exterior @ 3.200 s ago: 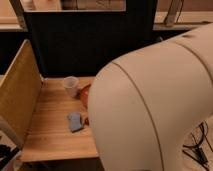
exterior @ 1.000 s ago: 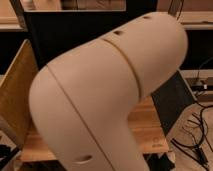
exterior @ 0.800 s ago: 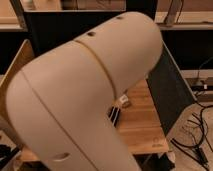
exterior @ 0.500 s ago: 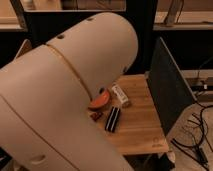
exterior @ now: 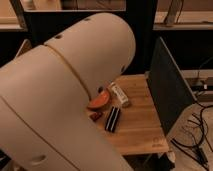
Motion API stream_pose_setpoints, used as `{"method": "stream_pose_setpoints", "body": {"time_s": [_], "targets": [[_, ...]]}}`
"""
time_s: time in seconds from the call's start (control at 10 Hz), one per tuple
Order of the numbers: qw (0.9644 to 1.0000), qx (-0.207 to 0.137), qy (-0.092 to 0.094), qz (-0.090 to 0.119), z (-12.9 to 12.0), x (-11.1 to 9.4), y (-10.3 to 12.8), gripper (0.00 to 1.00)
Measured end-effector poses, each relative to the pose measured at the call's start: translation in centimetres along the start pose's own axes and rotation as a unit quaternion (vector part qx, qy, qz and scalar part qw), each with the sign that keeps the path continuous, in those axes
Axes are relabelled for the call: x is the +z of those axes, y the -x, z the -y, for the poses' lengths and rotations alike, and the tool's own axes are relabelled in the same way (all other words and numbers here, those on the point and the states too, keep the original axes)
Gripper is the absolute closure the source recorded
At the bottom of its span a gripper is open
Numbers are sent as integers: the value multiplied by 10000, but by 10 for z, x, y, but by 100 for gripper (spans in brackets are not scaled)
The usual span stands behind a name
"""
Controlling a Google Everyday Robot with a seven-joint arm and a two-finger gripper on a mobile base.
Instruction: Place the white sponge in the ceramic bowl
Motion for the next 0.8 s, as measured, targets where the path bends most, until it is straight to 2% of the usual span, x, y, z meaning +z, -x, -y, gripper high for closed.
{"method": "stream_pose_setpoints", "body": {"time_s": [0.2,0.3,0.4,0.6,0.8], "targets": [[9987,-437,149,-233,-36,18,-19,20],[9968,-638,233,-411,-53,29,-31,20],[9955,-732,296,-519,-62,36,-37,20],[9933,-879,388,-649,-78,51,-37,20],[9921,-948,419,-706,-87,65,-27,20]]}}
